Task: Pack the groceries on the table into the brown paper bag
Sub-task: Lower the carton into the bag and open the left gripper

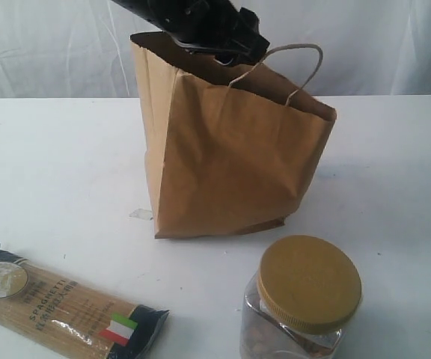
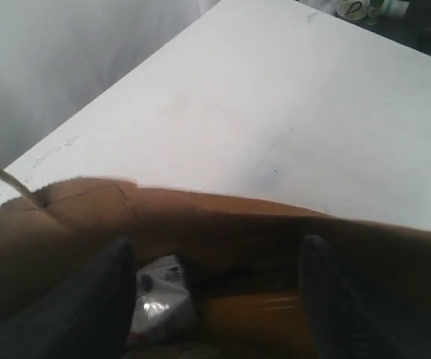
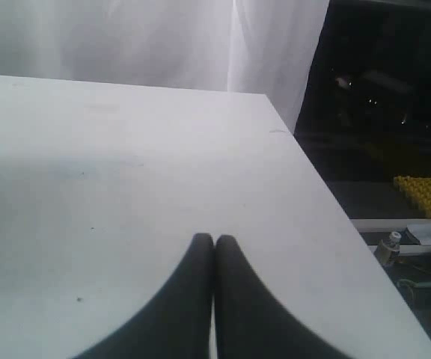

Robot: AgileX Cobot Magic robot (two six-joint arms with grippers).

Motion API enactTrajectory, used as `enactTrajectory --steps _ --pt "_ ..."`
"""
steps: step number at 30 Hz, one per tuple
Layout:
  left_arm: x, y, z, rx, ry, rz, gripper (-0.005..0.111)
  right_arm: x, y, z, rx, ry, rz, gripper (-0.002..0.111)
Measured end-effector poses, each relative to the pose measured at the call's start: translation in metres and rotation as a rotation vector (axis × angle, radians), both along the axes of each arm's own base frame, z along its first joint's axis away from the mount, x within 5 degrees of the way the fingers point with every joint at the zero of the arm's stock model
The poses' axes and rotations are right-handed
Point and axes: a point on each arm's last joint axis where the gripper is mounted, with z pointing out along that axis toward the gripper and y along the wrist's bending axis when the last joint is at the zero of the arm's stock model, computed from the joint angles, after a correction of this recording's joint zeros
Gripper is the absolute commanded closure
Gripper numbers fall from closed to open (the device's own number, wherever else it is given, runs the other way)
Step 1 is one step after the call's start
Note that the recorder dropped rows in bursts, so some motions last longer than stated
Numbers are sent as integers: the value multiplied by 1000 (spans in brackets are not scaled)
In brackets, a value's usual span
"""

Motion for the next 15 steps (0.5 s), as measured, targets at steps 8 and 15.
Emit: enactTrajectory --steps 8,15 --pt "-1 0 -1 10 9 -3 42 0 0 0 0 0 0 108" --pt "-6 9 11 35 -44 1 61 0 0 0 0 0 0 108"
